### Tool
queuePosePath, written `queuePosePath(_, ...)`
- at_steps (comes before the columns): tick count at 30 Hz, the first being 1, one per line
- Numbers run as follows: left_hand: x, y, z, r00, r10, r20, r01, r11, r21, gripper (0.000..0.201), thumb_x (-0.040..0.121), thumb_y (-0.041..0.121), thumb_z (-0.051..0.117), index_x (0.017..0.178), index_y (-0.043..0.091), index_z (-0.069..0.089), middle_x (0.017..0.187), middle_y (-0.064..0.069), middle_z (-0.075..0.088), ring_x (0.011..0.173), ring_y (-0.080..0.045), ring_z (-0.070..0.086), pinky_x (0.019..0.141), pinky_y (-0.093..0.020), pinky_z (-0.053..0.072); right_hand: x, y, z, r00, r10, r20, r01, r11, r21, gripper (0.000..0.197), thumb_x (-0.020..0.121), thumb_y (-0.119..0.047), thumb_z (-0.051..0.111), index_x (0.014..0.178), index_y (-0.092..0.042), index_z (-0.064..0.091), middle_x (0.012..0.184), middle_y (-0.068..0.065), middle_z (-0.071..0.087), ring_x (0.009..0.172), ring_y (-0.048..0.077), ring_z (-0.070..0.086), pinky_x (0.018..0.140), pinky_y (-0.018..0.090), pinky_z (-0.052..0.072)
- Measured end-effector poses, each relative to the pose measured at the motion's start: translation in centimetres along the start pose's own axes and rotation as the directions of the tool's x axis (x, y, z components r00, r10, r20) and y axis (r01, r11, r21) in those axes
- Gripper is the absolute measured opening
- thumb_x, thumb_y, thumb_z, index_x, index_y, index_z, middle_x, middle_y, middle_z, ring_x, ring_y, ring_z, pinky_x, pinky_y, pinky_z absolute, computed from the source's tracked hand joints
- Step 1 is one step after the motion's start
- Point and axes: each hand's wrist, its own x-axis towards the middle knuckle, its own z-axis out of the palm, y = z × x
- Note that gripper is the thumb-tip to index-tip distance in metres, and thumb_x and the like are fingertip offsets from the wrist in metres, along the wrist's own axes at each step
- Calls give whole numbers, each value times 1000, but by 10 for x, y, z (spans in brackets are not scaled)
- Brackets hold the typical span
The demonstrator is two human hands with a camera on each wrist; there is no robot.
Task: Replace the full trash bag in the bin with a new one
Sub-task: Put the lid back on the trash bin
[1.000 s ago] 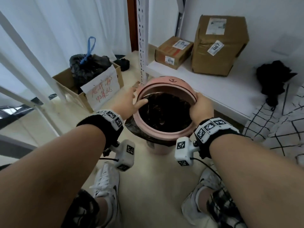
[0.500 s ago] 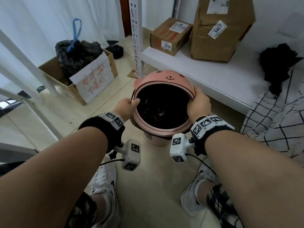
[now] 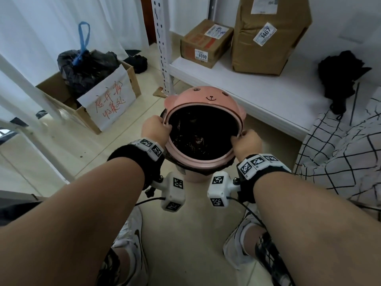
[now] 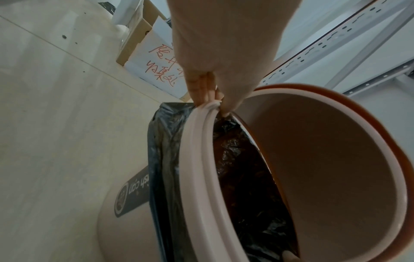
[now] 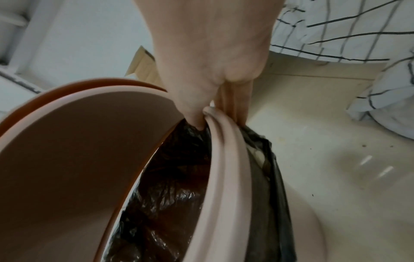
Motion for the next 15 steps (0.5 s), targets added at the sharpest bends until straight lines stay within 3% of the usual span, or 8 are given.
queuePosePath(2, 0, 2, 1, 1000, 18, -14, -18, 1000, 6, 20, 86, 15, 52, 81, -1, 64, 73, -14, 52, 71, -26, 47, 60, -28, 32, 2, 5, 3, 1000, -7, 17, 7, 1000, 7, 23, 87, -16, 56, 101, 2, 60, 104, 22, 65, 96, 38, 60, 68, 30, 36)
queuePosePath(4, 3, 0, 3, 1000, -4, -18, 4, 1000, 13, 18, 85, 14, 51, 75, 1, 60, 70, -13, 51, 69, -26, 46, 60, -28, 33, 5, 4, 6, 1000, -20, 15, 20, 1000, 17, 22, 87, -17, 55, 97, 1, 62, 100, 21, 66, 93, 38, 61, 67, 30, 35)
queuePosePath(7, 8, -6, 2, 999, -46, -17, 46, 999, 17, 27, 85, 12, 51, 60, 7, 44, 57, -6, 40, 67, -26, 45, 60, -29, 32, 7, 0, 9, 996, -84, 20, 85, 996, -40, 23, 88, -20, 55, 98, -1, 64, 99, 19, 68, 92, 36, 61, 67, 29, 34)
queuePosePath(10, 10, -13, -1, 997, -68, -25, 69, 998, 13, 32, 86, 11, 51, 57, 8, 39, 56, -5, 38, 68, -26, 45, 60, -30, 32, 6, -4, 10, 986, -165, 35, 168, 980, -107, 26, 90, -23, 54, 101, -2, 65, 101, 18, 68, 96, 36, 61, 69, 29, 37)
queuePosePath(12, 10, -17, -3, 997, -59, -43, 60, 998, 19, 27, 87, 11, 50, 61, 4, 45, 60, -9, 45, 70, -28, 47, 61, -31, 32, 5, -7, 13, 975, -216, 43, 220, 965, -141, 29, 92, -26, 54, 104, -1, 63, 103, 20, 68, 99, 37, 61, 71, 31, 40)
queuePosePath(15, 6, -24, -4, 996, -17, -88, 17, 1000, 1, 22, 89, 13, 47, 81, -2, 60, 74, -14, 54, 73, -31, 52, 63, -30, 33, 0, -8, 21, 952, -298, 65, 305, 931, -201, 36, 95, -31, 49, 113, 0, 56, 105, 22, 66, 99, 39, 61, 72, 35, 42)
